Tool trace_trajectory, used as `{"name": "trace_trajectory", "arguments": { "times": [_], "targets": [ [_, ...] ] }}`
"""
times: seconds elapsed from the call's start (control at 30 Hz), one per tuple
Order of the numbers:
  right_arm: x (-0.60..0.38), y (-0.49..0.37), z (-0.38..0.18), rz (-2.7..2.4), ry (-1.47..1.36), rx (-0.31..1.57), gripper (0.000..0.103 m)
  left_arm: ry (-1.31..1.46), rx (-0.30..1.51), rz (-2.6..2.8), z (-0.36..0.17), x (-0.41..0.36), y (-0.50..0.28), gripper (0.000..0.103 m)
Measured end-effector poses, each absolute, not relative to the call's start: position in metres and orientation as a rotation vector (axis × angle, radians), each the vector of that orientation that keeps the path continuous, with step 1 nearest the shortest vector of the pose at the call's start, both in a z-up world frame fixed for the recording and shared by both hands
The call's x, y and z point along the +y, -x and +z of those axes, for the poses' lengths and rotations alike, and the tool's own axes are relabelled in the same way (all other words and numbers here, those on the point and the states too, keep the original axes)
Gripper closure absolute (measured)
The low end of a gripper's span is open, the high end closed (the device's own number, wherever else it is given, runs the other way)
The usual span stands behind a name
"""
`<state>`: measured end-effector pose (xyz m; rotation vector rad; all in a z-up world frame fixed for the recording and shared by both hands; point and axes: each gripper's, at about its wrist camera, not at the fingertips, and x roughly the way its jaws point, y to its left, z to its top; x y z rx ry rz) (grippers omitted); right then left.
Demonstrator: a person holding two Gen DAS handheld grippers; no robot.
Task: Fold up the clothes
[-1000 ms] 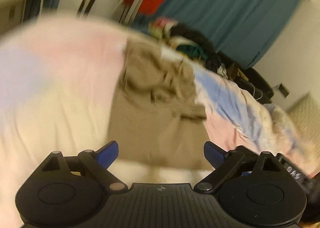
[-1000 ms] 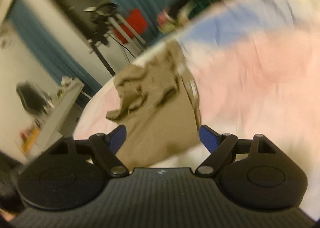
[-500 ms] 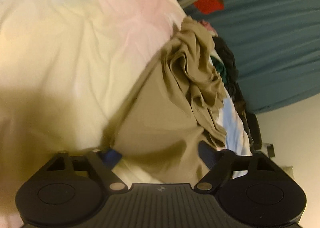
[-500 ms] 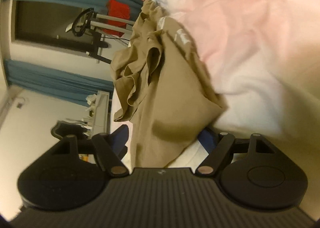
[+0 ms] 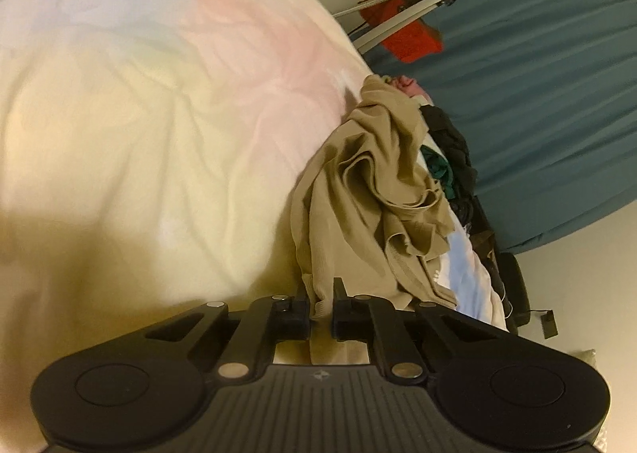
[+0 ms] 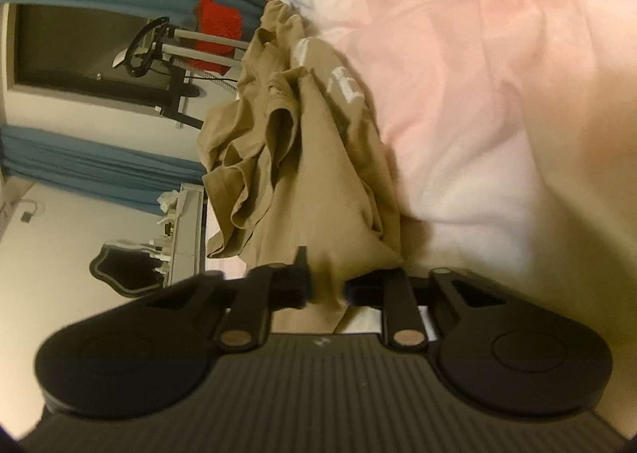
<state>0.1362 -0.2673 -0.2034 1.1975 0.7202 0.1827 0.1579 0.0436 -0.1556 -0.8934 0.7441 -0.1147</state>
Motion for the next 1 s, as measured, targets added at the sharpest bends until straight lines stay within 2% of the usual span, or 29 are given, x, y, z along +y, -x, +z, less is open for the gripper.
{"name": "trace_trajectory", "arguments": {
  "times": [0.63,1.0],
  "targets": [
    [-0.267,-0.106,-0.146,0.276,-1.101,0.519,0.092,0.873,0.596,-0.236,-0.104,0.046,-0.122,0.097],
    [-0.254,-0.043,-0.117,0.313,-1.040,0.490,0.092,0.839,0.551,-0.261,-0.078,0.057,-0.042,0.097]
  ]
}}
